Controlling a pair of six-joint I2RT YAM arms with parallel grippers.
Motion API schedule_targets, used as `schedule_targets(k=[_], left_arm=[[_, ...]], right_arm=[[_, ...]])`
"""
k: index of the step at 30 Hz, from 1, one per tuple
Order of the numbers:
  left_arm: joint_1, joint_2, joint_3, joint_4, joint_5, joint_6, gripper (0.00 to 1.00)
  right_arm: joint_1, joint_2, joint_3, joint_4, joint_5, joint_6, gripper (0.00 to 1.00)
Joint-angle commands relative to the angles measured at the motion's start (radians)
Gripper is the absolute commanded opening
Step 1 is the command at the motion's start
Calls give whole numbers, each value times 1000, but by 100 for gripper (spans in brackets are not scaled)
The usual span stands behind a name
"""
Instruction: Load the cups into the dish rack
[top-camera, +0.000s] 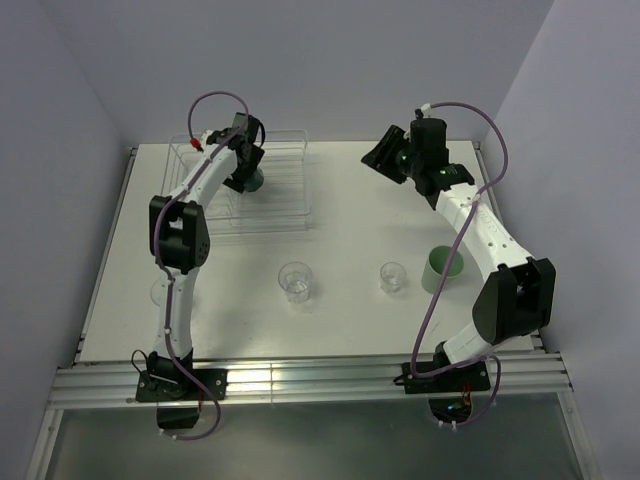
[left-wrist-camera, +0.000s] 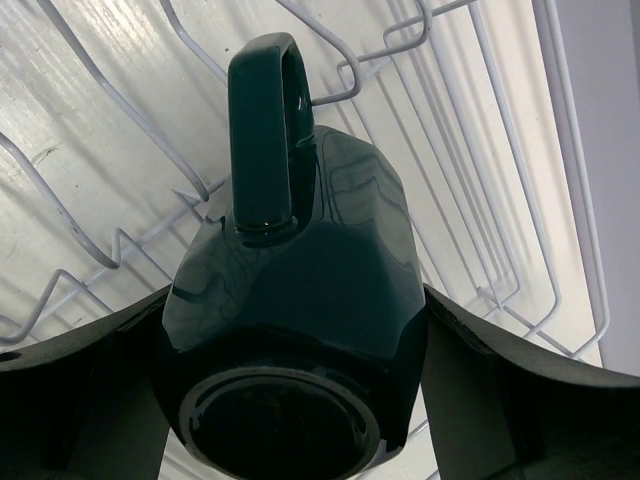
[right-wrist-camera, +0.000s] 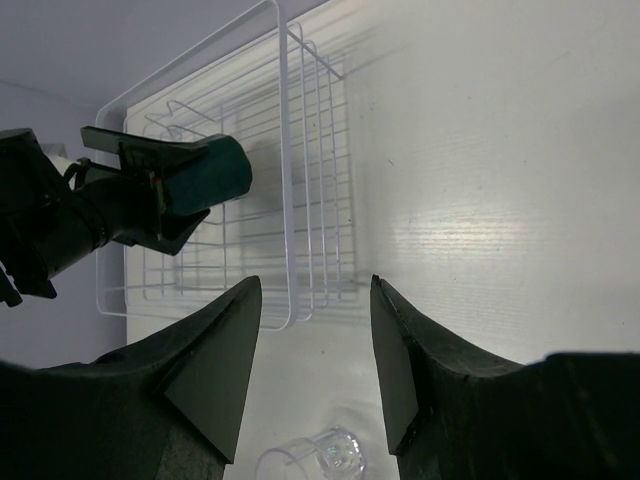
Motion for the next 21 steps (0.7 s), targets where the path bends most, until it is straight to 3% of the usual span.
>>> schedule_targets(k=[1, 10, 21], left_arm=[[7, -22, 39, 95, 6, 22, 46], [10, -31, 27, 128, 25, 43, 78], [10, -43, 6, 156, 25, 72, 89]], right_arm=[[-10, 1, 4, 32, -5, -17, 55], [-10, 6, 9, 31, -14, -17, 55], [-8, 18, 19, 31, -29, -17, 55]])
